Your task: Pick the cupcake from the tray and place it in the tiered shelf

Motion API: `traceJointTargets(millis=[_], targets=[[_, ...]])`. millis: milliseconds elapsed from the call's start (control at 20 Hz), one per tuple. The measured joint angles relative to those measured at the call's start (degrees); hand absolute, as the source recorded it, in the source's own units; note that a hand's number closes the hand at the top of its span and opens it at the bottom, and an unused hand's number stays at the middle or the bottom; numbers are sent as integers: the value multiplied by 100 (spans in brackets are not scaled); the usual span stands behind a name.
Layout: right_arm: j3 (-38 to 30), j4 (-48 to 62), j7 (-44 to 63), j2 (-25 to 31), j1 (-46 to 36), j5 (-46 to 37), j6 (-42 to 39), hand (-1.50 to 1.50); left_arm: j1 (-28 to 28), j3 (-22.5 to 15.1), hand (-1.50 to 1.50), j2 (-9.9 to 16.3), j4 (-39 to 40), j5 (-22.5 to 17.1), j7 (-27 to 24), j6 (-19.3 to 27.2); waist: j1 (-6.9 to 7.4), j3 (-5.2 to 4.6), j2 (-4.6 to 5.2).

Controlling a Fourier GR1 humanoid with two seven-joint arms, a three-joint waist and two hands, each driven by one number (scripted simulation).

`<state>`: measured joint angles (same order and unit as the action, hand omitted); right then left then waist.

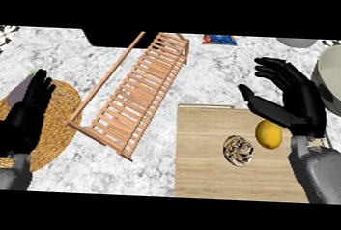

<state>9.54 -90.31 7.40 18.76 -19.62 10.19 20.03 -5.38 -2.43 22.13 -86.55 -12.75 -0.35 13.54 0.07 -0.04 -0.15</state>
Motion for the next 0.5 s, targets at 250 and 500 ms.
traceJointTargets(millis=[250,500], targets=[[-197,-769,-35,57,637,571,-566,-150,17,-150,0,-169,-572,170,498,285,-37,7,-6],[-78,-1608,686,1025,874,667,-1469,-150,61,-224,0,-259,-735,298,676,437,-79,0,-24]])
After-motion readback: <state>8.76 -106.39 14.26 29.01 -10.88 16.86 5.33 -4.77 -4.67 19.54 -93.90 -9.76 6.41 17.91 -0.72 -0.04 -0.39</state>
